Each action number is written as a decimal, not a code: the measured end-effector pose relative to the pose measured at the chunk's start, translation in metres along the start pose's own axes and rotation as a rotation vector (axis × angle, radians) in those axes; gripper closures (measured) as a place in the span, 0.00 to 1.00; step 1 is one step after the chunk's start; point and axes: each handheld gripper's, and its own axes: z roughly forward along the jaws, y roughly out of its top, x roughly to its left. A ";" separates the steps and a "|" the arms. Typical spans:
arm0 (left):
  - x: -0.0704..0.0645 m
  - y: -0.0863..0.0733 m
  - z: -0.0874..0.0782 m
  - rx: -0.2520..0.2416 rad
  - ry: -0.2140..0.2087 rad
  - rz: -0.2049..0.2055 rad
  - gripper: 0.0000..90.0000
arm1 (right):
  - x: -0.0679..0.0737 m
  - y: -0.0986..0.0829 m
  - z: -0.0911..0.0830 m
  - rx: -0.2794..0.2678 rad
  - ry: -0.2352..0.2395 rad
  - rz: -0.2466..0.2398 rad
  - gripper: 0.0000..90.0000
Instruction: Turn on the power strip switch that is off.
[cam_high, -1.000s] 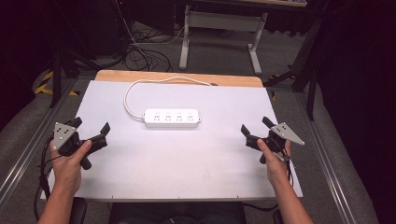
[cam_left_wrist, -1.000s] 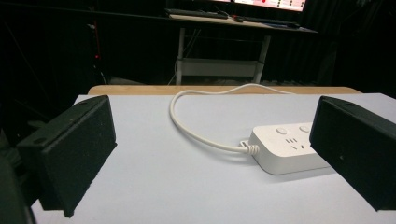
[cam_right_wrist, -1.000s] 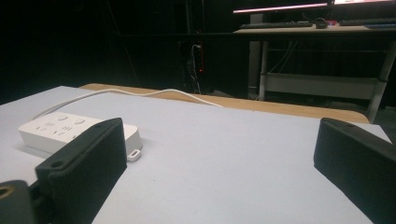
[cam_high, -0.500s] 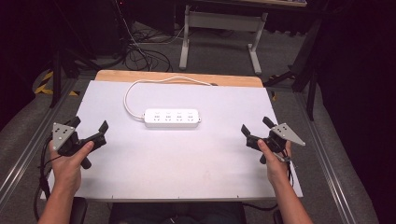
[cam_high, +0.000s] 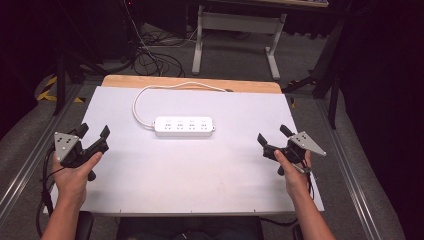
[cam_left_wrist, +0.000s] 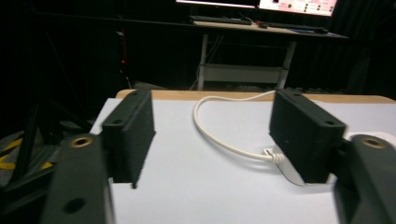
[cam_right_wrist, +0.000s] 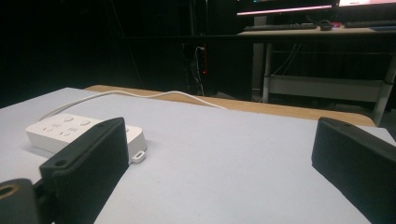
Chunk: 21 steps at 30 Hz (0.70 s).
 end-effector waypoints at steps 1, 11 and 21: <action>0.001 0.000 -0.001 -0.005 0.003 -0.002 0.43 | 0.000 0.000 0.000 0.000 0.000 0.000 0.05; 0.007 0.001 -0.004 -0.025 0.007 -0.030 0.67 | -0.001 -0.001 0.003 0.006 0.004 0.011 0.05; 0.010 0.005 -0.010 -0.069 0.015 -0.018 0.94 | 0.001 -0.001 0.003 0.002 0.009 0.003 0.05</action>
